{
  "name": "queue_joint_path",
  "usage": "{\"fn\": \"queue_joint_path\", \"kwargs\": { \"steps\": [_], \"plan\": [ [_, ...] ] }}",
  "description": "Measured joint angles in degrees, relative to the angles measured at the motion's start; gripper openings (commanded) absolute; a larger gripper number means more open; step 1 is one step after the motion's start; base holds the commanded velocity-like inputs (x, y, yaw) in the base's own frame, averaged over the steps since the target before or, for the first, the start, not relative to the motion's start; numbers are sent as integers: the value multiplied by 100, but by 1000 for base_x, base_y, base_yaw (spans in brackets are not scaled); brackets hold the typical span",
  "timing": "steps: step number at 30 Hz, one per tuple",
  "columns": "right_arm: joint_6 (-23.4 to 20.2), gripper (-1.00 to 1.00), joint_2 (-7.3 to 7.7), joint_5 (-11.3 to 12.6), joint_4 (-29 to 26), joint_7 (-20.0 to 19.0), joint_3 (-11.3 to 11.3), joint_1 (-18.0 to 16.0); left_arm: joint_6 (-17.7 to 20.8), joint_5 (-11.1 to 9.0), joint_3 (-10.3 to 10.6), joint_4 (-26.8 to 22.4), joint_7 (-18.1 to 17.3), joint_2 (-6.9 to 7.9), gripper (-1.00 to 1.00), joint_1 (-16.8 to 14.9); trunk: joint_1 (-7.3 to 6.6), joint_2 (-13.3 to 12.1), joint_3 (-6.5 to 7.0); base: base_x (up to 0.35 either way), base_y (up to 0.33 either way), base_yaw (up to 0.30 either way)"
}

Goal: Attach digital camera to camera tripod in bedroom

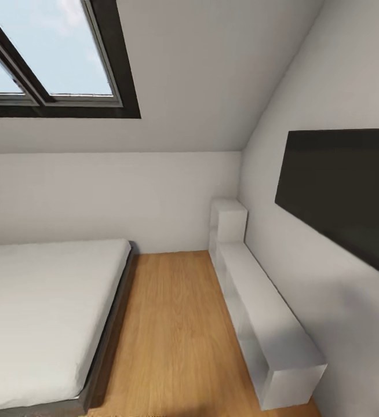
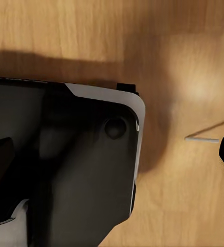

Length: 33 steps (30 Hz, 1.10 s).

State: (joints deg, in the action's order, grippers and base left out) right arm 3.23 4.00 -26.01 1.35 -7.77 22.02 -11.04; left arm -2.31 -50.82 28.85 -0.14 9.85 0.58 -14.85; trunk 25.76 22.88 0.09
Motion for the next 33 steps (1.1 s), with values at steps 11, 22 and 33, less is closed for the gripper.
{"fn": "queue_joint_path", "kwargs": {
  "steps": [11,22,33],
  "plan": [
    [0,100,8,-6,0,4,-3,0,-9,37,27,-24,-4,22,-100,-1,0,0,0,0,0,276],
    [0,100,15,-9,0,4,-9,0,-13,68,42,-28,-5,30,-100,-1,0,0,0,0,0,276],
    [0,100,18,-9,1,5,-9,0,-11,78,47,-32,-5,30,-100,-1,0,0,0,0,0,276]
  ]
}}
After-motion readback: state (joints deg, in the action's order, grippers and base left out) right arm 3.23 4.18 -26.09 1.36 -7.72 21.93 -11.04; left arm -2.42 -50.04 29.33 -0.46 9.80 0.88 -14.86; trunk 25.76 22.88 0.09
